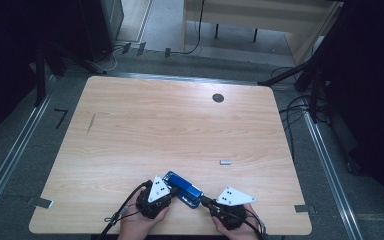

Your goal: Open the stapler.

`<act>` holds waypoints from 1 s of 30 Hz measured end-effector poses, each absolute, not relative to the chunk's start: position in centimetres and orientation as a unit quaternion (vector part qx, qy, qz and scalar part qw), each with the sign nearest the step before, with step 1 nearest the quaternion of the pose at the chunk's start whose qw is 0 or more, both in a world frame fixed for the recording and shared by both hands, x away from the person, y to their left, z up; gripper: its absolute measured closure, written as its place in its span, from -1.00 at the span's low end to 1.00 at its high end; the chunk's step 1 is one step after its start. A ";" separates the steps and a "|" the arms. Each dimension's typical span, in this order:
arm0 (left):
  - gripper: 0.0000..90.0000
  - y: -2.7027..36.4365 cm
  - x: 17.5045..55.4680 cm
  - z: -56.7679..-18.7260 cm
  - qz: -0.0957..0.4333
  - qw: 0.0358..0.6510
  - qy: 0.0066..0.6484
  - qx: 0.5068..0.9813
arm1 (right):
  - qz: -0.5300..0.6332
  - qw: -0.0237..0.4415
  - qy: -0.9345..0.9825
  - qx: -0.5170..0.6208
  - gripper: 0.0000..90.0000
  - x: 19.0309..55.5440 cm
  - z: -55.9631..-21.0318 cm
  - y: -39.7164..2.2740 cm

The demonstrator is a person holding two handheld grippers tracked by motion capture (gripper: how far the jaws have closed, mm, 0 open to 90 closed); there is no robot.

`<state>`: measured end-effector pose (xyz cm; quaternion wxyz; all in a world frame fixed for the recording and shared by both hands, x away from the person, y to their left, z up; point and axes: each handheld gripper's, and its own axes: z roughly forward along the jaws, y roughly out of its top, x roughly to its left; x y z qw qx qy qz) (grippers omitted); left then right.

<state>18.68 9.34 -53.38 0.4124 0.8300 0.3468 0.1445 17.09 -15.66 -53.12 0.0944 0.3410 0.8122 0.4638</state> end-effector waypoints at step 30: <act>1.00 9.2 18.5 -53.4 0.156 0.409 0.342 0.832 | 0.511 0.108 0.782 0.341 1.00 17.5 -51.4 -15.6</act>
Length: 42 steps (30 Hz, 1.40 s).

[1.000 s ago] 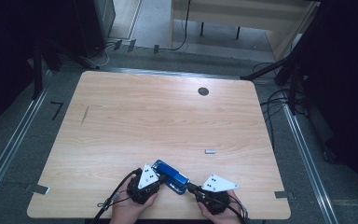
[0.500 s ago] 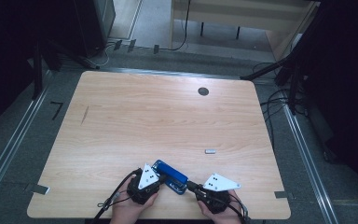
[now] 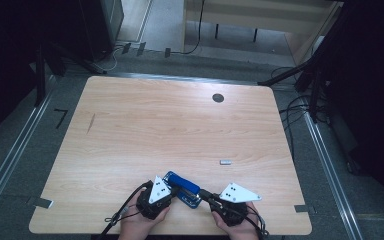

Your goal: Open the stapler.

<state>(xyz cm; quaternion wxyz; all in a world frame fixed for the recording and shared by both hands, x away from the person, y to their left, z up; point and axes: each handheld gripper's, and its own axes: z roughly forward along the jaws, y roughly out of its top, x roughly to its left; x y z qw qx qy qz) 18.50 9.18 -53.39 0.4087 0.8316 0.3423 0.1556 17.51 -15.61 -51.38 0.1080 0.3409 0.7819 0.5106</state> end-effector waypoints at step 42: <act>1.00 8.9 18.2 -53.4 0.171 0.403 0.335 0.834 | 0.533 0.134 0.770 0.325 1.00 18.3 -48.3 -13.4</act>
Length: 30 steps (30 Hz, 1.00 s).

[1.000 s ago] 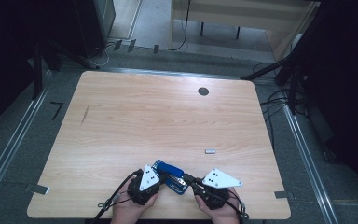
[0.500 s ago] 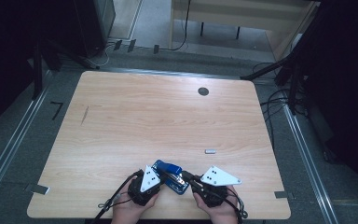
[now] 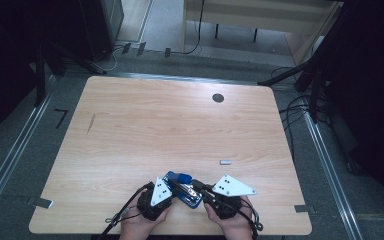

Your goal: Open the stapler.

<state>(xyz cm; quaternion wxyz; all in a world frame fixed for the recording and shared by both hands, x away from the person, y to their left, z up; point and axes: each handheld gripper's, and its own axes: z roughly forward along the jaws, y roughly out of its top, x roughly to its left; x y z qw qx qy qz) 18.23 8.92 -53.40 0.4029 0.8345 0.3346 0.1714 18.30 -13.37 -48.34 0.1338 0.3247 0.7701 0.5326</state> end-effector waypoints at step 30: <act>1.00 8.8 18.1 -53.4 0.177 0.401 0.333 0.835 | 0.535 0.141 0.770 0.320 1.00 19.0 -47.2 -11.9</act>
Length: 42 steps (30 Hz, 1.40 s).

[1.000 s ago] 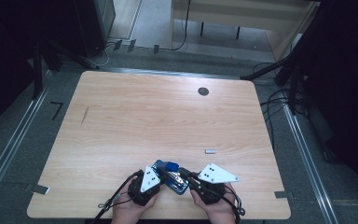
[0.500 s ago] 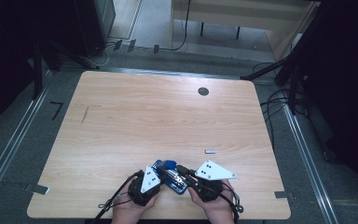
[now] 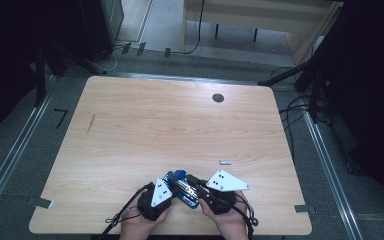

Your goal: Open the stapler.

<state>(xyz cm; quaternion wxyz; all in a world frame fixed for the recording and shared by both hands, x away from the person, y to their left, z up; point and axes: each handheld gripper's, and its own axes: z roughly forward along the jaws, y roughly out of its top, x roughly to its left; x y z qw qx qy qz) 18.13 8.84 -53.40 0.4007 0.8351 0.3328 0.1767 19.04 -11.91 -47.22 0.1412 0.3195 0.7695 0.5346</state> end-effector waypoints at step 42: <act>1.00 8.8 18.1 -53.4 0.181 0.401 0.331 0.835 | 0.535 0.142 0.779 0.295 1.00 21.7 -45.7 -8.0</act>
